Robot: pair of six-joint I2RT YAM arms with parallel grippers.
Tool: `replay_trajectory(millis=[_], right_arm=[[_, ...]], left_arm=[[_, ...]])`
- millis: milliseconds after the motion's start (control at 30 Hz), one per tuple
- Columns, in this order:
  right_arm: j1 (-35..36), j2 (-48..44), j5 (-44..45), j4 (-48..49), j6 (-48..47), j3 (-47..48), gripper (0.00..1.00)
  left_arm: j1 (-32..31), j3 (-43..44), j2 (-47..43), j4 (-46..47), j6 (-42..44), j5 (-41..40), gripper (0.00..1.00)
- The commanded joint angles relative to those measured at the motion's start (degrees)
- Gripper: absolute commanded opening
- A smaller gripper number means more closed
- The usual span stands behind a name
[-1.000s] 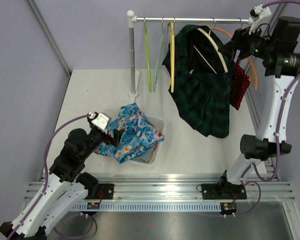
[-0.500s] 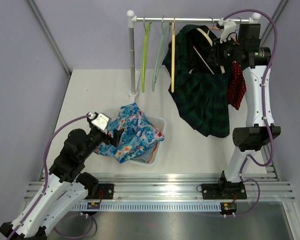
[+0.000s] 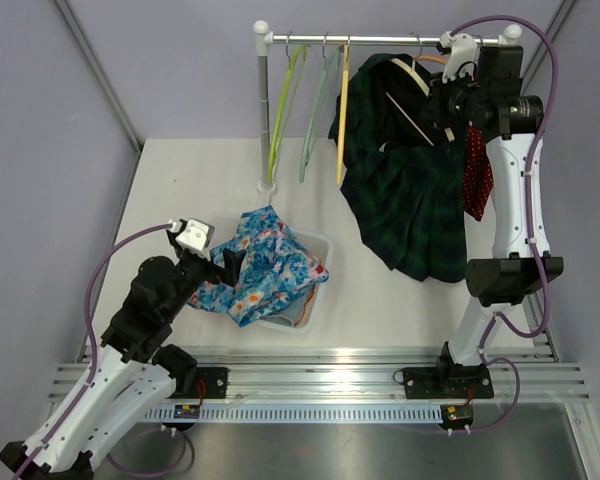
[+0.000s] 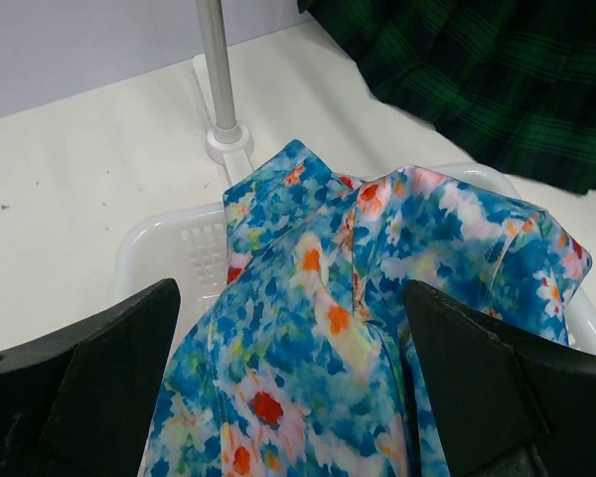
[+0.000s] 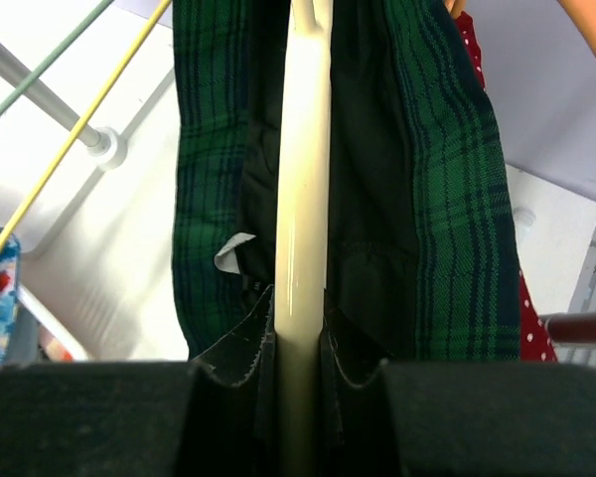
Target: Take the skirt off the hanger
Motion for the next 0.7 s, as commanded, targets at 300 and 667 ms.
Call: replay_trajectory(millis=[300,667], right_arm=[[0.6,-11.1,-1.9,12.6,4.1,0.3,0.0],[0.6,-16.2,-3.0,12.5,2.7,-6.4,0.0]], left_arm=[[-0.2,1.8,1.4,3.9,-3.4,4.2,0.99],[-0.2,1.8,1.1,5.3,-3.4,7.9,0.99]])
